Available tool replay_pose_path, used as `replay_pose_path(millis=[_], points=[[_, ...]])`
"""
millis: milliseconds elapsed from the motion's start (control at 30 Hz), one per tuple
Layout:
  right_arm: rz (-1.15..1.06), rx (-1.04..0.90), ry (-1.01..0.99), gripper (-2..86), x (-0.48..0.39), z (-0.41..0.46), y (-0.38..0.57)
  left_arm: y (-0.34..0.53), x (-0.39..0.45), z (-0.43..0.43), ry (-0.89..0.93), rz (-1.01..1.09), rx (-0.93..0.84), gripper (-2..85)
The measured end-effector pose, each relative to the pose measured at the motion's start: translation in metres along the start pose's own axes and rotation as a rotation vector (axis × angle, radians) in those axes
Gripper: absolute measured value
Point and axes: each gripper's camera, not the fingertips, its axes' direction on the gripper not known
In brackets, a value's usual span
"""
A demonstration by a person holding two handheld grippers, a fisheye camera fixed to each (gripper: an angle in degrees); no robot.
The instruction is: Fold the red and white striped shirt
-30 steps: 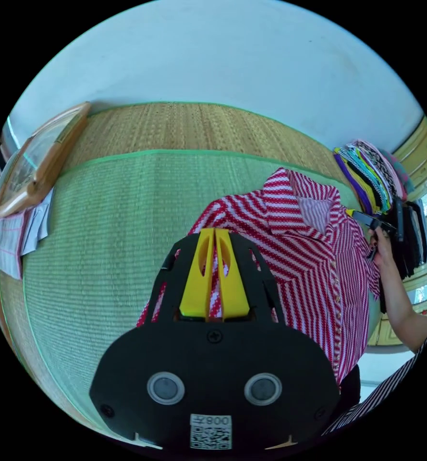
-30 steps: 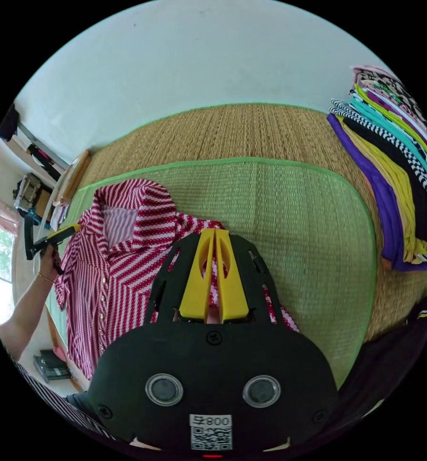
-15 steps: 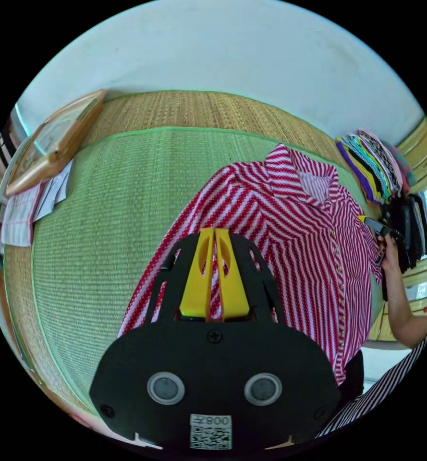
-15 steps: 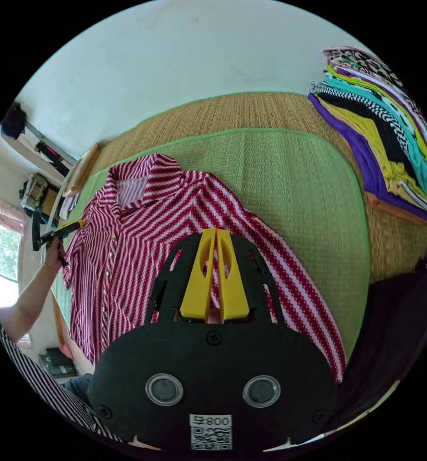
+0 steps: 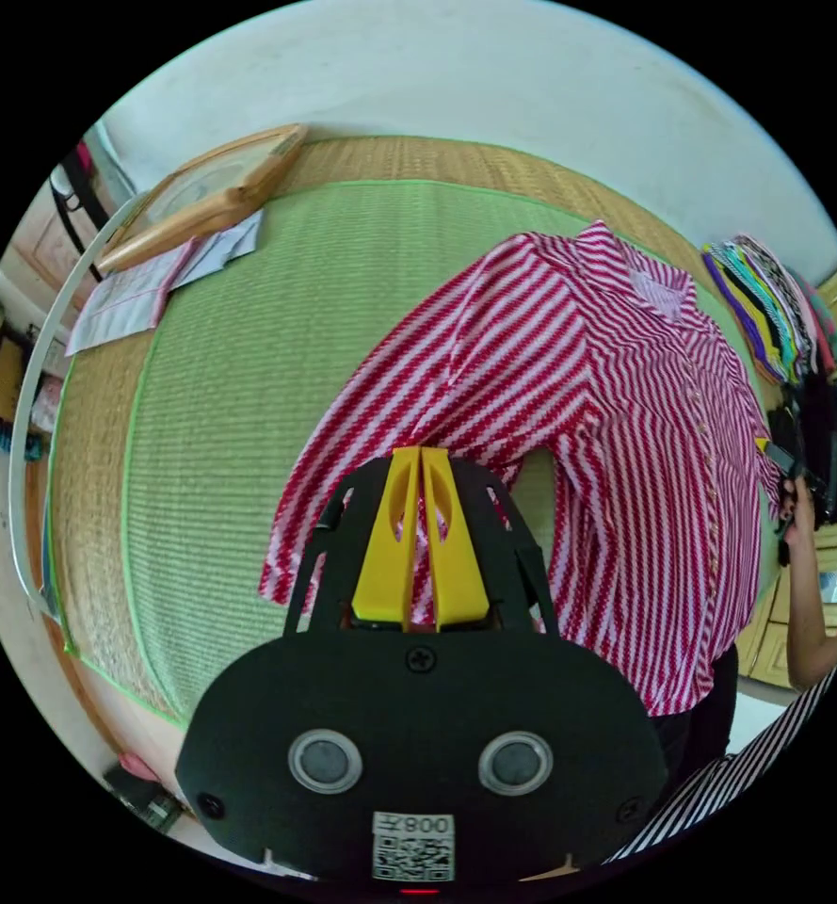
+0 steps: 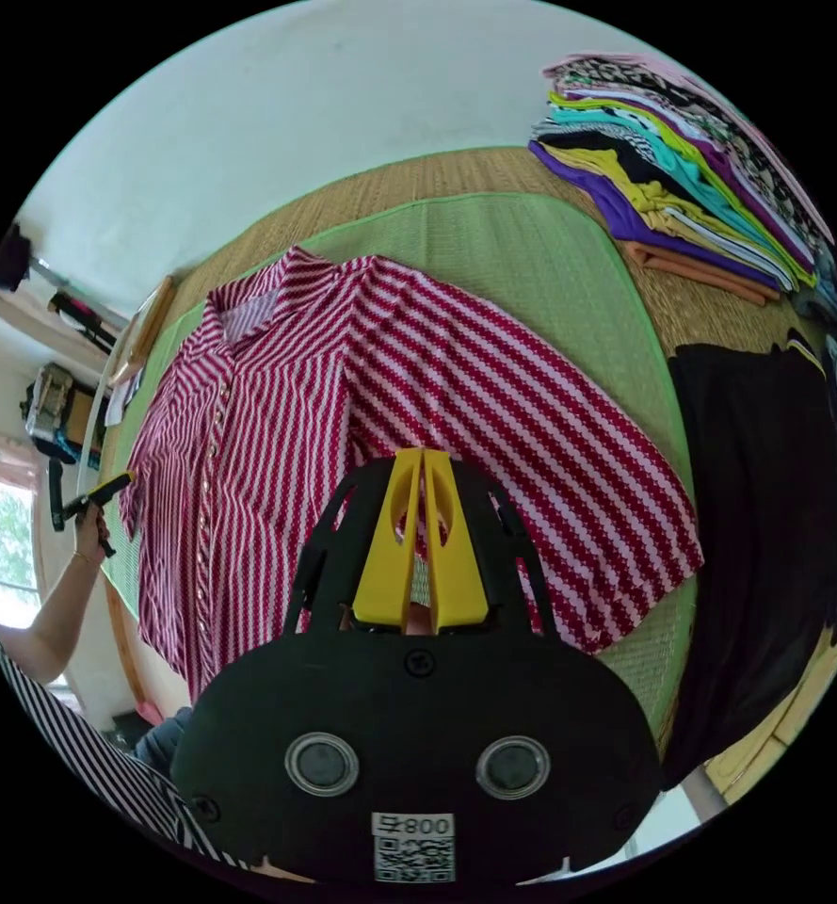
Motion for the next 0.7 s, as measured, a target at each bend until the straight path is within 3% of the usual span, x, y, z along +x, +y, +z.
replay_pose_path(millis=[233,367,533,700], points=[[0.027,0.048,-0.02,0.0,0.012,-0.054,0.02,0.049,0.002,-0.022,0.043,0.008,0.008,0.1],[0.061,0.03,-0.026,0.0,0.022,-0.069,0.05,0.073,-0.014,-0.009,-0.046,-0.006,-0.084,0.1],[0.099,0.033,0.01,0.0,0.04,-0.089,0.068,0.081,-0.047,-0.02,-0.043,-0.154,-0.051,0.1],[0.16,-0.019,0.057,0.1,0.068,-0.078,0.074,0.083,-0.033,-0.028,0.055,-0.115,-0.007,0.1]])
